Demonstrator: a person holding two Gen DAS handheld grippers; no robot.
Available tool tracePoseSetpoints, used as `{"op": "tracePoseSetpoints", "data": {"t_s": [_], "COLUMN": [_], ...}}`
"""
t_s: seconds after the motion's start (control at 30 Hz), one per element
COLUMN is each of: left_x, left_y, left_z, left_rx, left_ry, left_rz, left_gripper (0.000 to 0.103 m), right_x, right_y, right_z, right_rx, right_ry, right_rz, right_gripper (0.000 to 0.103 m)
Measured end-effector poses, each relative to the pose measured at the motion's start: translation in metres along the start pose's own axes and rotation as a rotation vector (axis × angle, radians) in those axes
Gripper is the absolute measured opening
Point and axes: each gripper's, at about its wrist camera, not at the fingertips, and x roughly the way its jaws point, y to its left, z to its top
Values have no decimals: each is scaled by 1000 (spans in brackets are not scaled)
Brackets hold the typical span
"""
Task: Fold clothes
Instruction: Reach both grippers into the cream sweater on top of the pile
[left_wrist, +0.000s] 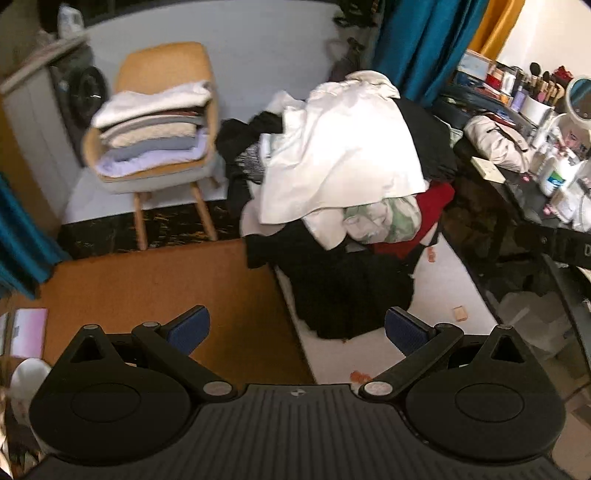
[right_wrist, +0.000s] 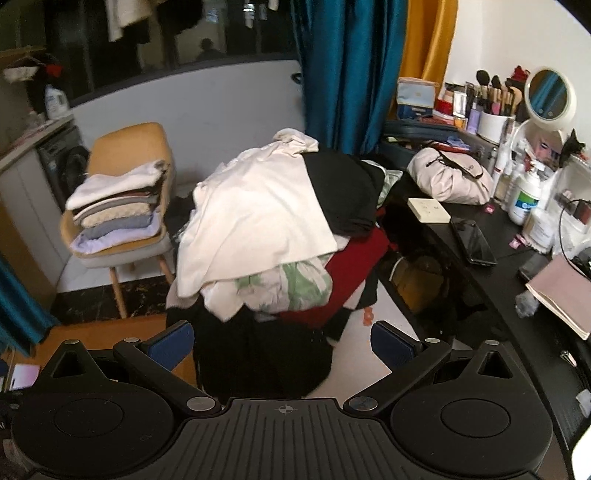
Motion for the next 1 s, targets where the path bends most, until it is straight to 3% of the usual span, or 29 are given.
{"op": "tracePoseSetpoints", "data": {"t_s": [0.27,0.43,0.67,0.83,1.0], "left_x": [32,62,109,136,159], "left_y": [25,20,23,55,96], "left_z": [80,115,155,198,250], "left_rx": [73,118,228,327,365], "left_ry": [-28,-9,37,34,51], "left_rz": [-27,-111,-244,-296,-329], "left_gripper": [103,103,103,103,103], "right_x": [55,64,82,109,139], "right_y": [31,35,32,64,114], "right_z": [64,84,101,122,162], "right_rx": [80,95,212,296,347], "right_ry": [-19,-44,-51,-71,-80], "right_rz": [-44,-98,-256,-333,-355], "right_gripper": [102,102,102,102,102]}}
